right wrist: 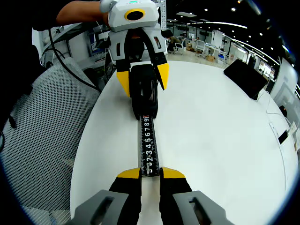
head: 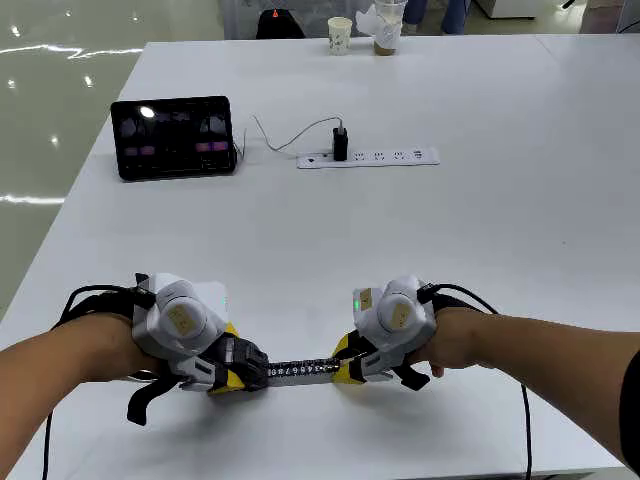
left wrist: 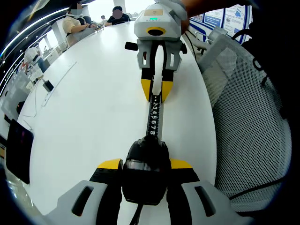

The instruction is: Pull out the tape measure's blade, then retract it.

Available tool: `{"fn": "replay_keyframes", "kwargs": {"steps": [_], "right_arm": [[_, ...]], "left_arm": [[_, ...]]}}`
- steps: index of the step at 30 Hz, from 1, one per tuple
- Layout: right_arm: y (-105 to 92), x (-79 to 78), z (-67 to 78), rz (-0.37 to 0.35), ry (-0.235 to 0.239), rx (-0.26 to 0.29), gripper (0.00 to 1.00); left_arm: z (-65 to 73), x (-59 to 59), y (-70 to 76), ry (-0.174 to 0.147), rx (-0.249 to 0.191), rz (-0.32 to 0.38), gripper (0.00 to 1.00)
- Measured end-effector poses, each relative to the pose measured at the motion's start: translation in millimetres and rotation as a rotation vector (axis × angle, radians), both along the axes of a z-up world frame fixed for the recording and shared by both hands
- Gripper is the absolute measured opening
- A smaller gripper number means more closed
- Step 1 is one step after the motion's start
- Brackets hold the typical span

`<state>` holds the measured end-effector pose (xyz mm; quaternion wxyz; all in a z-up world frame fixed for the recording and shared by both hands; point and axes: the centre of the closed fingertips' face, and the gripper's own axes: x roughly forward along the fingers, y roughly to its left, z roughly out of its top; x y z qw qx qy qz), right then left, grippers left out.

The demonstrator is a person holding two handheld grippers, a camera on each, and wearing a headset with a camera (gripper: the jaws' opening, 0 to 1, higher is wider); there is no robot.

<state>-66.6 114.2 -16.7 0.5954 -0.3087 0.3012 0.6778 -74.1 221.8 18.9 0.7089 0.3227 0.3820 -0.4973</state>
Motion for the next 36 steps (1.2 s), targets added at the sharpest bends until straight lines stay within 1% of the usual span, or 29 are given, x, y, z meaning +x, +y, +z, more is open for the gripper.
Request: {"fn": "replay_keyframes", "kwargs": {"steps": [29, 36], "right_arm": [[-10.6, 4.0, -0.5, -0.005, -0.002, -0.013, 0.11], [-13.2, 4.0, -0.4, 0.004, -0.010, -0.015, 0.10]], "left_arm": [[1.4, 0.3, -0.8, -0.001, -0.003, -0.001, 0.31], [1.3, 0.7, -1.1, -0.003, -0.004, -0.001, 0.31]]}}
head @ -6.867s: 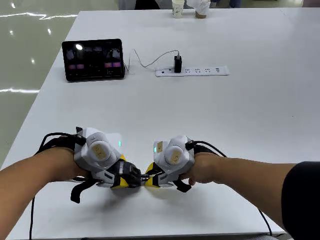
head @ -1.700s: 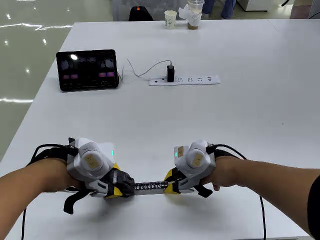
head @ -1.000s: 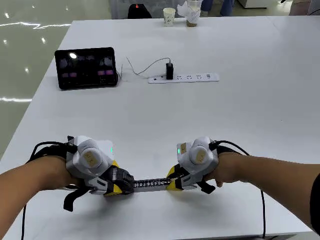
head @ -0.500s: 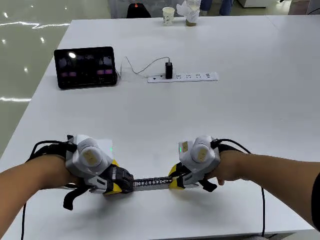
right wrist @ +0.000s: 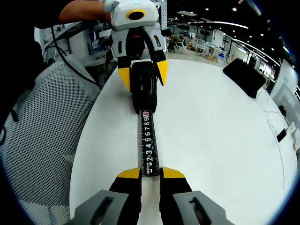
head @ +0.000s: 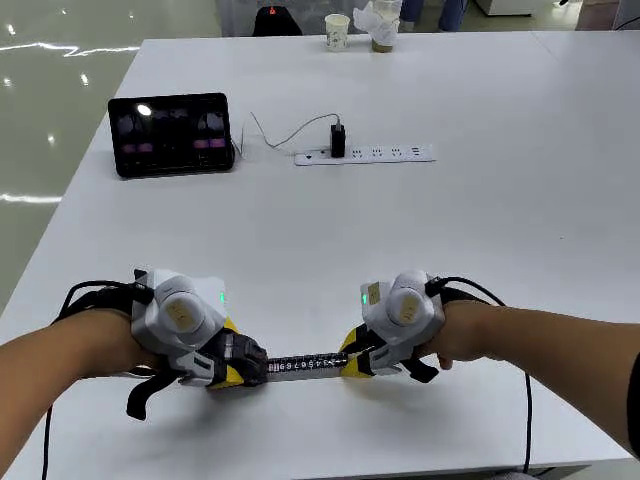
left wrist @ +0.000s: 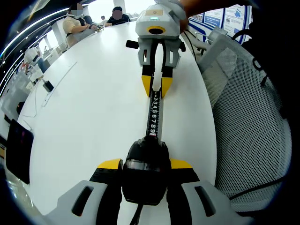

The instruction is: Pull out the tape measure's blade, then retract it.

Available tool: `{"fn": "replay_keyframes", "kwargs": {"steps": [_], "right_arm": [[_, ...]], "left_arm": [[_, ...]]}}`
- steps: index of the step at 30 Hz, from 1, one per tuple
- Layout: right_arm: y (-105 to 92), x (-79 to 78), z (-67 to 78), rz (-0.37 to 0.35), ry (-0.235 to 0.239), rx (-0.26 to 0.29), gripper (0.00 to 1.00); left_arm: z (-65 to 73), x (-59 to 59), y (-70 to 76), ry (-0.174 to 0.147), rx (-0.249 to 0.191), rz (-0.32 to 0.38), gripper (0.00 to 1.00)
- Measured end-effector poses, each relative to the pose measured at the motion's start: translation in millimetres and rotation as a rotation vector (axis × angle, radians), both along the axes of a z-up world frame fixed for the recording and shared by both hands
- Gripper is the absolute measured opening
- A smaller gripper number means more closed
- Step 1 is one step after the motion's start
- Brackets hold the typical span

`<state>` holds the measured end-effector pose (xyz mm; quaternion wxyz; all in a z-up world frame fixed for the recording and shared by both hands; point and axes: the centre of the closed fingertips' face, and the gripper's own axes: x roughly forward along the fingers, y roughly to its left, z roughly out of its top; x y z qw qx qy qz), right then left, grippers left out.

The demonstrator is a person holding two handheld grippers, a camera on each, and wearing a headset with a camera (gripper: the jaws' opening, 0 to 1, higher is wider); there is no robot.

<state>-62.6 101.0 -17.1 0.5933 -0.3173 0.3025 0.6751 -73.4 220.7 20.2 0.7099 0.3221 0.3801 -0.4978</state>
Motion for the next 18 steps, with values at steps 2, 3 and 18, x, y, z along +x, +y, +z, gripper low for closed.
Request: {"fn": "replay_keyframes", "kwargs": {"steps": [2, 3, 18], "right_arm": [[-0.6, 0.2, 0.1, 0.000, -0.001, 0.000, 0.10], [-1.1, 0.2, 0.1, 0.000, -0.001, -0.001, 0.10], [-6.5, -0.1, 0.1, -0.014, 0.003, -0.004, 0.10]], "left_arm": [[0.0, 0.1, -0.3, -0.001, 0.000, 0.000, 0.31], [0.0, 0.1, -0.3, -0.001, -0.001, 0.000, 0.31], [-1.0, -0.7, 0.1, -0.001, -0.002, -0.003, 0.31]]}}
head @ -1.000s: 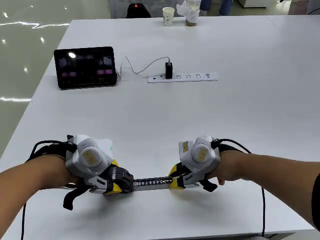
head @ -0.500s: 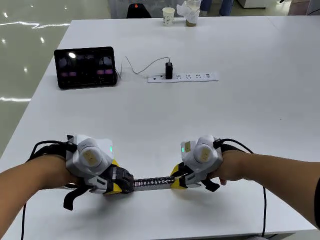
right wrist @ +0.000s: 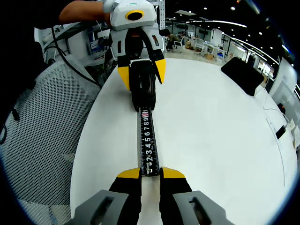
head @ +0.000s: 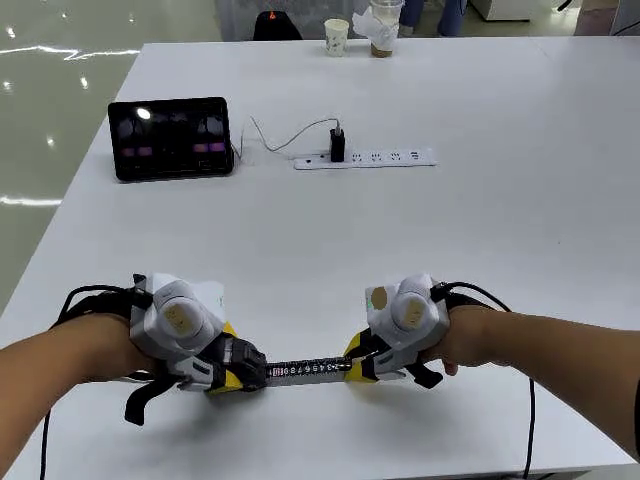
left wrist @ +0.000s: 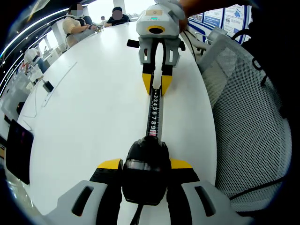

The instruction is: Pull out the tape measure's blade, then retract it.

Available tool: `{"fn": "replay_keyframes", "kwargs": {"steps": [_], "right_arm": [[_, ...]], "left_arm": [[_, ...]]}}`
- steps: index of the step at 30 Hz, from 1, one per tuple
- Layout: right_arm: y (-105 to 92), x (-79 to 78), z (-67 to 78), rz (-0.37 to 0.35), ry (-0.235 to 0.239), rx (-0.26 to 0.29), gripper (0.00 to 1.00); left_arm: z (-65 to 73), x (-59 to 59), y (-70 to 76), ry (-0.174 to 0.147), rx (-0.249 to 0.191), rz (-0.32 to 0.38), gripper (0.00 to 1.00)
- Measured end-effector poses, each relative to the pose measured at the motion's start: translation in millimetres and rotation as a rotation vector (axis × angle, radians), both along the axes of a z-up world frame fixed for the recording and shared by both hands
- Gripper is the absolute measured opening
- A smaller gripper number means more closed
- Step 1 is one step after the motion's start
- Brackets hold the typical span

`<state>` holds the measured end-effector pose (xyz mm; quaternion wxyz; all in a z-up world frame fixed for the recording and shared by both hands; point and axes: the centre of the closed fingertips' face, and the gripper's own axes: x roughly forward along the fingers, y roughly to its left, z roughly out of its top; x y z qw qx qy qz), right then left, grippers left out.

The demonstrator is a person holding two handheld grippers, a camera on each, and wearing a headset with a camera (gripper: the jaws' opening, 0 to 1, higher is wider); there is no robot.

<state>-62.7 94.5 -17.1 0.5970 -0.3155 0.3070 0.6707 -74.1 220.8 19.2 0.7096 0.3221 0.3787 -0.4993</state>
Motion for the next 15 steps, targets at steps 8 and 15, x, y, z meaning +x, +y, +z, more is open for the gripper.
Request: {"fn": "replay_keyframes", "kwargs": {"steps": [8, 15], "right_arm": [[-3.3, 0.2, 0.1, -0.003, 0.001, 0.000, 0.11], [-5.4, -0.1, 0.5, -0.003, 0.002, 0.000, 0.11]], "left_arm": [[-0.5, -0.1, 0.3, 0.000, 0.000, -0.001, 0.31], [-0.6, 0.2, -0.1, -0.001, -0.001, 0.000, 0.31]]}}
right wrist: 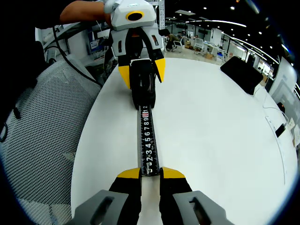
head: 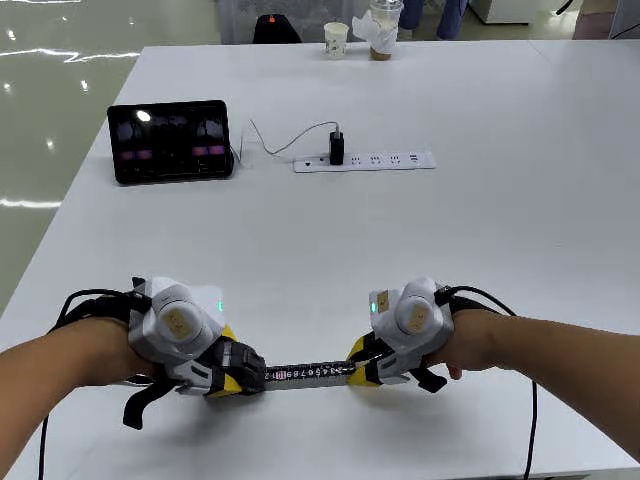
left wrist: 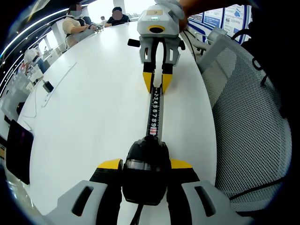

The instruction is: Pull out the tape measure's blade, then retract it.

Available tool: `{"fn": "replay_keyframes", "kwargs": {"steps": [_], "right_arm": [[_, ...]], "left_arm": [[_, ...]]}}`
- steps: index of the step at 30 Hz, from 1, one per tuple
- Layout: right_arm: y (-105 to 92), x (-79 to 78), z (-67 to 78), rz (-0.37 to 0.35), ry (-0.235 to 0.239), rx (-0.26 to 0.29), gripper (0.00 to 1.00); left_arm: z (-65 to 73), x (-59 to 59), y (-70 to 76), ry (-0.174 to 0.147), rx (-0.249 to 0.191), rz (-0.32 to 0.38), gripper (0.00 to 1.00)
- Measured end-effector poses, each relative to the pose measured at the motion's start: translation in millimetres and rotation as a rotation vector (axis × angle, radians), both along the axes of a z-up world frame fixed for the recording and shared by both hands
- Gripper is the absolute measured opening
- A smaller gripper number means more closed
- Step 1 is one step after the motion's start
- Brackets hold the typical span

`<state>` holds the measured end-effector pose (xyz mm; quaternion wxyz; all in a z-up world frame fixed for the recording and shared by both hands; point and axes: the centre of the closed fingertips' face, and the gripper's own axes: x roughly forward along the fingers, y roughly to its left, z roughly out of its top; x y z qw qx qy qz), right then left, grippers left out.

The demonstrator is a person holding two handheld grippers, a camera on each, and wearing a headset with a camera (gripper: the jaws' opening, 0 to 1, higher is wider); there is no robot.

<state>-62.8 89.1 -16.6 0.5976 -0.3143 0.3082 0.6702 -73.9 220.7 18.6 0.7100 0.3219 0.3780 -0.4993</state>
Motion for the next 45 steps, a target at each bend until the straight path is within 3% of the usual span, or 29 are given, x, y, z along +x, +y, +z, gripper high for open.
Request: {"fn": "replay_keyframes", "kwargs": {"steps": [45], "right_arm": [[-25.2, 2.4, -0.6, -0.024, 0.018, 0.001, 0.10]], "left_arm": [[0.5, 0.3, -0.5, -0.001, 0.001, 0.001, 0.31]]}}
